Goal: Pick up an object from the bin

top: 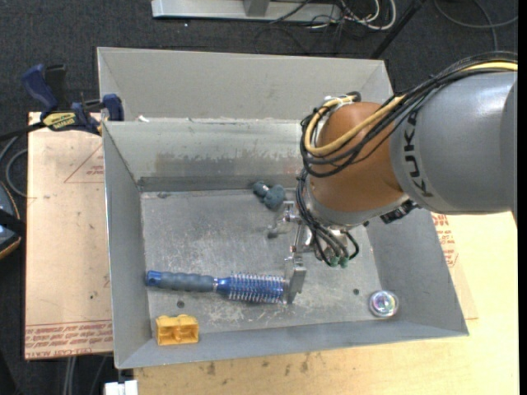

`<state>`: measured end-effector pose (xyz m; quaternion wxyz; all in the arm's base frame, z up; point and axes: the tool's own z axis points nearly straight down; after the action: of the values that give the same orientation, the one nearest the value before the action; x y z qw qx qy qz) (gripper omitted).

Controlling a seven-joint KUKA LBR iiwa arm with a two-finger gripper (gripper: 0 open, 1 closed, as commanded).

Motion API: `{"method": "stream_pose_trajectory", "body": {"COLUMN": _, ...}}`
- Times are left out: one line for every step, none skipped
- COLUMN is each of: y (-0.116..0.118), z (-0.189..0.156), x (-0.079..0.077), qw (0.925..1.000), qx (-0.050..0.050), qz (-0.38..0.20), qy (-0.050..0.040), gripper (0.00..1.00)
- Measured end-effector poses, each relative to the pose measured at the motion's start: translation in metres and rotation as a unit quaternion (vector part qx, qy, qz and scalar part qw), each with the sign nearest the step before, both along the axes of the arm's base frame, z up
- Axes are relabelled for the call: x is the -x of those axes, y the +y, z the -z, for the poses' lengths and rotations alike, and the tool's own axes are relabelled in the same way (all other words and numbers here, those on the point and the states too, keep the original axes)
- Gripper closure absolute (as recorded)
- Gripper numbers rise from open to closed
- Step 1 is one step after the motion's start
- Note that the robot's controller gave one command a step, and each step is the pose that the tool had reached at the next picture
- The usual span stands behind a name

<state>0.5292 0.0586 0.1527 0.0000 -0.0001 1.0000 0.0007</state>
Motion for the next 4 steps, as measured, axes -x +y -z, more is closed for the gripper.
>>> {"method": "stream_pose_trajectory", "body": {"y": -0.003, "z": 0.077, "x": 0.027, "qw": 0.9907, "qx": 0.000, "qz": -0.136, "qy": -0.0091, "gripper": 0.00}}
{"method": "stream_pose_trajectory", "body": {"y": -0.004, "z": 0.079, "x": 0.029, "qw": 0.9908, "qx": 0.000, "qz": -0.135, "qy": -0.0069, "gripper": 1.00}}
{"method": "stream_pose_trajectory", "body": {"y": -0.006, "z": -0.038, "x": 0.028, "qw": 0.9888, "qx": 0.001, "qz": -0.149, "qy": -0.0039, "gripper": 1.00}}
{"method": "stream_pose_trajectory", "body": {"y": -0.007, "z": -0.034, "x": 0.029, "qw": 0.9889, "qx": 0.000, "qz": -0.149, "qy": -0.0001, "gripper": 1.00}}
